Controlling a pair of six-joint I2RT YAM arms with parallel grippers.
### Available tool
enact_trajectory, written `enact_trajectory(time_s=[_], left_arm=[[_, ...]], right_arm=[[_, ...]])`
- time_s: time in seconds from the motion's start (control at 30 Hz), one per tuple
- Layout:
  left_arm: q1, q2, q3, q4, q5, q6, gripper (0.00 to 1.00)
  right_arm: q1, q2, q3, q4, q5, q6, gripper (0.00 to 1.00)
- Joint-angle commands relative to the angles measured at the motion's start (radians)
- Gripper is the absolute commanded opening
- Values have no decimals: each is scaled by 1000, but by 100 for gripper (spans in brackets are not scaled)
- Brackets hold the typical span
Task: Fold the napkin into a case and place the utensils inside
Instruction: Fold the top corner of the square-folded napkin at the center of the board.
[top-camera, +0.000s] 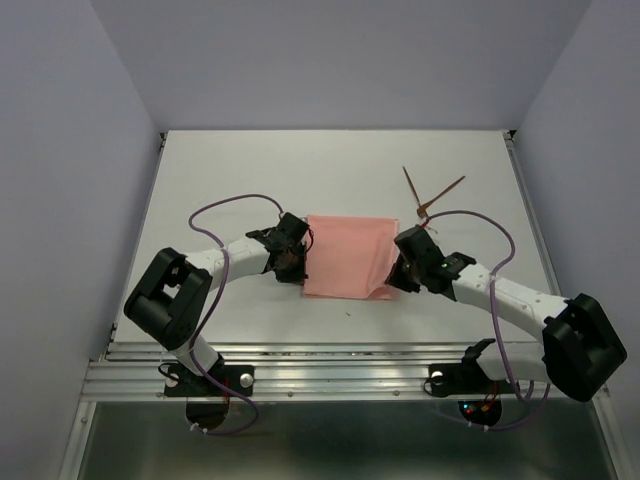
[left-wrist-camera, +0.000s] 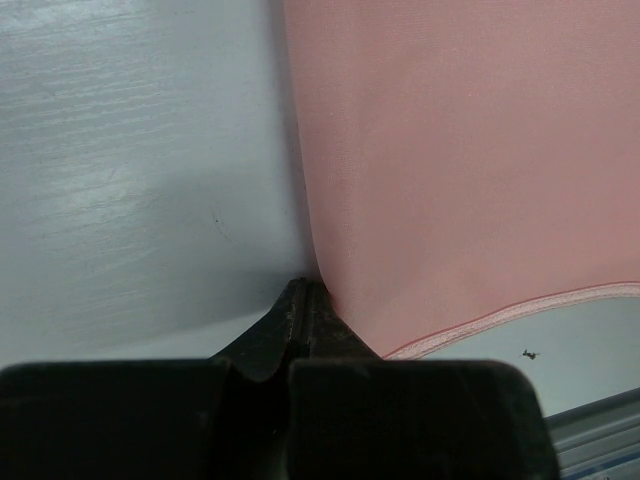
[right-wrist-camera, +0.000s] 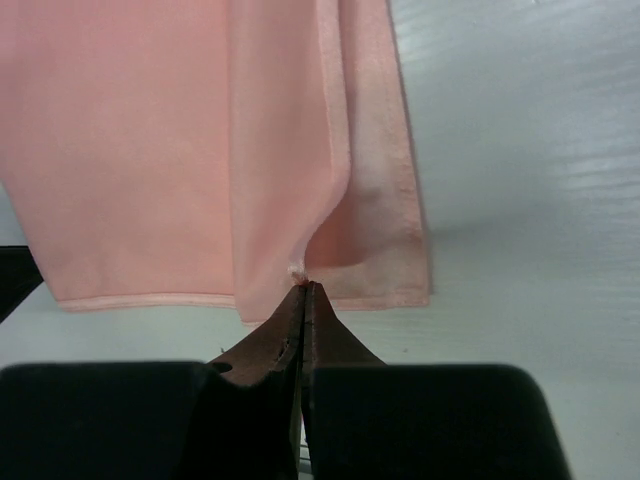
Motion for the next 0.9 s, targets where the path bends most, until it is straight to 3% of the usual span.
enact_trajectory(time_s=[0.0, 0.87], left_arm=[[-5, 4, 7, -60, -34, 22, 0], [-5, -45, 1, -54, -52, -38, 0]], right_arm=[[9, 66, 93, 82, -2, -44, 1], [9, 483, 504, 269, -78, -229, 1]])
